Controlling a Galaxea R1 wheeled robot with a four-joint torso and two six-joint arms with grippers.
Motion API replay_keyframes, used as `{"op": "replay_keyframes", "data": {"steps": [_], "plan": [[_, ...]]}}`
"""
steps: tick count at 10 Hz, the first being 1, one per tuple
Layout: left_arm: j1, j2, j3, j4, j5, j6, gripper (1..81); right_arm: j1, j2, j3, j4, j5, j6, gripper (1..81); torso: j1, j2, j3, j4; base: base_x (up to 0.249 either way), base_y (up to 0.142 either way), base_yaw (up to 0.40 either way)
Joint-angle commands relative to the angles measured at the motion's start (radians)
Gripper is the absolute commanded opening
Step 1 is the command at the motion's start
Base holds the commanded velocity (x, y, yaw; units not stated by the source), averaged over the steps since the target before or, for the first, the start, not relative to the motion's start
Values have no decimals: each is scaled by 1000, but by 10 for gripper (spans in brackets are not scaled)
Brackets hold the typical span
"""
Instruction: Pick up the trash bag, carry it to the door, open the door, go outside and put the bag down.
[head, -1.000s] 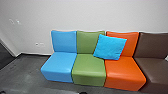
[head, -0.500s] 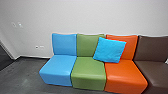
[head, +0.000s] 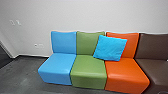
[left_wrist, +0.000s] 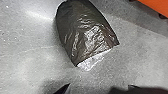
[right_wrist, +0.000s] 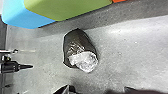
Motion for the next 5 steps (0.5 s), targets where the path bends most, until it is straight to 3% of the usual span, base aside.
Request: {"op": "replay_keyframes", "data": {"steps": [1, 2, 5], "plan": [[-124, -6, 6, -28, 68, 1, 811, 129, -28, 14, 82, -38, 2, 811, 63, -98, -63, 0, 0, 0, 0], [-124, -8, 6, -28, 68, 1, 811, 138, -25, 6, 117, -38, 2, 811, 86, -134, -21, 0, 0, 0, 0], [-124, -5, 6, -41, 68, 1, 811, 160, -22, -23, 194, -38, 1, 811, 150, -236, -41, 0, 0, 0, 0]]}}
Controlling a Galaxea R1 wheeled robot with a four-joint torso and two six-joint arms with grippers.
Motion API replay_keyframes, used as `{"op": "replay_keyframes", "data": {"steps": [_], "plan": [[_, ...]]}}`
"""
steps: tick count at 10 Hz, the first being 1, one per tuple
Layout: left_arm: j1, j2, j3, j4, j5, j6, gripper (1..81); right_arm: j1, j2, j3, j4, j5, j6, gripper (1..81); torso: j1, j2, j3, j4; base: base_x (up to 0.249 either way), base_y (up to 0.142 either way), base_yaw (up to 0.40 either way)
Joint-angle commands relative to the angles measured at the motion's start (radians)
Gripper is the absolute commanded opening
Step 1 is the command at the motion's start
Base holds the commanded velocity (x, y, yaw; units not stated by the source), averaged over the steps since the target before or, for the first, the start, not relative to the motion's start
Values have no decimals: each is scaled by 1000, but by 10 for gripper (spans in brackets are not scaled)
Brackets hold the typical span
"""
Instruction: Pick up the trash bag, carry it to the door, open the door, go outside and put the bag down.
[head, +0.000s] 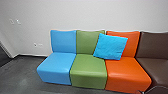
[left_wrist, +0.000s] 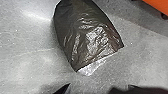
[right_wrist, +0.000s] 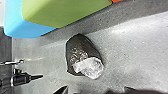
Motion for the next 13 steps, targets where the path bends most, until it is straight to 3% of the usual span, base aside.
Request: {"op": "replay_keyframes", "data": {"steps": [1, 4, 11, 12, 13], "plan": [[-126, -6, 3, -36, 67, 1, 811, 120, -46, 11, 45, -38, 1, 811, 63, -99, 0, 0, 0, 0, 0], [-128, 25, -2, -50, 67, 2, 811, 118, -37, -4, 58, -38, 1, 811, 134, -212, 0, 0, 0, 0, 0], [-164, 17, -3, -53, 69, 1, 811, 120, -35, 10, 58, -40, -1, 811, 281, -450, -232, 0, 0, 0, 0], [-186, 8, 1, -55, 72, 1, 811, 120, -35, 10, 58, -38, -1, 811, 304, -486, -172, 0, 0, 0, 0], [-203, 9, 3, -55, 90, 1, 811, 121, -35, 11, 58, -40, -1, 811, 255, -411, -195, 0, 0, 0, 0]]}}
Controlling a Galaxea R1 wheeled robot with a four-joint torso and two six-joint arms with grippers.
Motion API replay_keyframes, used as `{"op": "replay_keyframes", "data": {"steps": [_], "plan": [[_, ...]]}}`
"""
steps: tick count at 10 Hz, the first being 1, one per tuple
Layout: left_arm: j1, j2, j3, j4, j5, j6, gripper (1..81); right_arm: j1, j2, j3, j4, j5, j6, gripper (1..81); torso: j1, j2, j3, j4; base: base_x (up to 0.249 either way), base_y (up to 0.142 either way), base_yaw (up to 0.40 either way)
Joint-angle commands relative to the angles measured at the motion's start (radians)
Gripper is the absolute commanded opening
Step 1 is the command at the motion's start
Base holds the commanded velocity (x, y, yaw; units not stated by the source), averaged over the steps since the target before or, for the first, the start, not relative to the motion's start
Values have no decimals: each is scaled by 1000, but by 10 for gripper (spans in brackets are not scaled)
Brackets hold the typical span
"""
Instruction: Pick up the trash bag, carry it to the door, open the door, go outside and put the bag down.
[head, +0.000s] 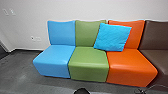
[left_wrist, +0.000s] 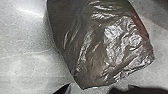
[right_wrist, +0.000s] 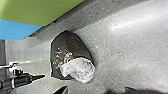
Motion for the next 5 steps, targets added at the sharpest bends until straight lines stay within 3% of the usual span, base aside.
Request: {"op": "replay_keyframes", "data": {"steps": [1, 2, 3, 5], "plan": [[-169, -12, 5, -25, 84, 1, 811, 109, -46, 23, 27, -46, -1, 811, 0, 0, 0, 0, 0, 0, 0], [-174, 4, -1, -23, 83, 1, 811, 109, -47, 23, 27, -46, -1, 811, 6, -10, -9, 0, 0, 0, 0], [-177, 21, -10, -22, 84, -1, 811, 109, -47, 26, 27, -46, -1, 811, 70, -108, -9, 0, 0, 0, 0], [-177, 38, -26, -19, 86, 1, 811, 109, -44, 26, 27, -44, -1, 811, 86, -125, -10, 0, 0, 0, 0]]}}
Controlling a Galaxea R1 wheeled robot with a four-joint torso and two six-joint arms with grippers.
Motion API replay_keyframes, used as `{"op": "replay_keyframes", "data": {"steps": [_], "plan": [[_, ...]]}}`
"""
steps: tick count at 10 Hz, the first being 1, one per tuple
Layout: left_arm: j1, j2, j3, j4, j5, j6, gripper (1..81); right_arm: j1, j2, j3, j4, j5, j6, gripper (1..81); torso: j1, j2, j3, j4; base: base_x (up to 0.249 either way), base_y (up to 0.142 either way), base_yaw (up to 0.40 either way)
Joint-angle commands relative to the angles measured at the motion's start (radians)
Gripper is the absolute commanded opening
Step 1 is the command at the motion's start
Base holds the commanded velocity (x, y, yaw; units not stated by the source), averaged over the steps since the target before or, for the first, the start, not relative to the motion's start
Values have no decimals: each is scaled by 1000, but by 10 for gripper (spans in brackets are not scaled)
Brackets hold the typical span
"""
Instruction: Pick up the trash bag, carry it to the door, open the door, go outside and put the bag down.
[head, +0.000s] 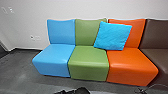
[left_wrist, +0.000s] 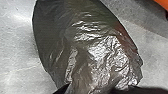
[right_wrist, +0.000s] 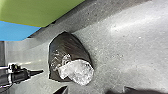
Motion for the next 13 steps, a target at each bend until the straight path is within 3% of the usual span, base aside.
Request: {"op": "replay_keyframes", "data": {"steps": [1, 2, 3, 4, 5, 8, 9, 13], "plan": [[-125, -13, -8, -21, 74, -1, 811, 102, -37, 25, 26, -49, -1, 811, 64, -99, -55, 0, 0, 0, 0], [-133, -13, -8, -22, 76, 1, 811, 102, -37, 25, 26, -47, -1, 811, 81, -130, -81, 0, 0, 0, 0], [-139, -14, -7, -22, 76, 1, 811, 102, -37, 25, 26, -49, -2, 811, 36, -61, -115, 0, 0, 0, 0], [-142, -14, -8, -21, 76, 1, 811, 101, -37, 25, 26, -47, -2, 811, 54, -91, -143, 0, 0, 0, 0], [-144, -14, -8, -18, 74, 1, 811, 99, -37, 23, 26, -47, -2, 811, 60, -102, -72, 0, 0, 0, 0], [-154, -10, -11, -21, 31, 1, 811, 102, -34, 25, 26, -47, -1, 811, 69, -112, -110, 0, 0, 0, 0], [-153, -1, -11, -24, -1, 1, 811, 101, -34, 26, 26, -47, -1, 811, 69, -112, -109, 0, 0, 0, 0], [-159, 33, -11, -27, -26, 1, 811, 96, -27, 28, 24, -47, -2, 811, 69, -113, -109, 0, 0, 0, 0]]}}
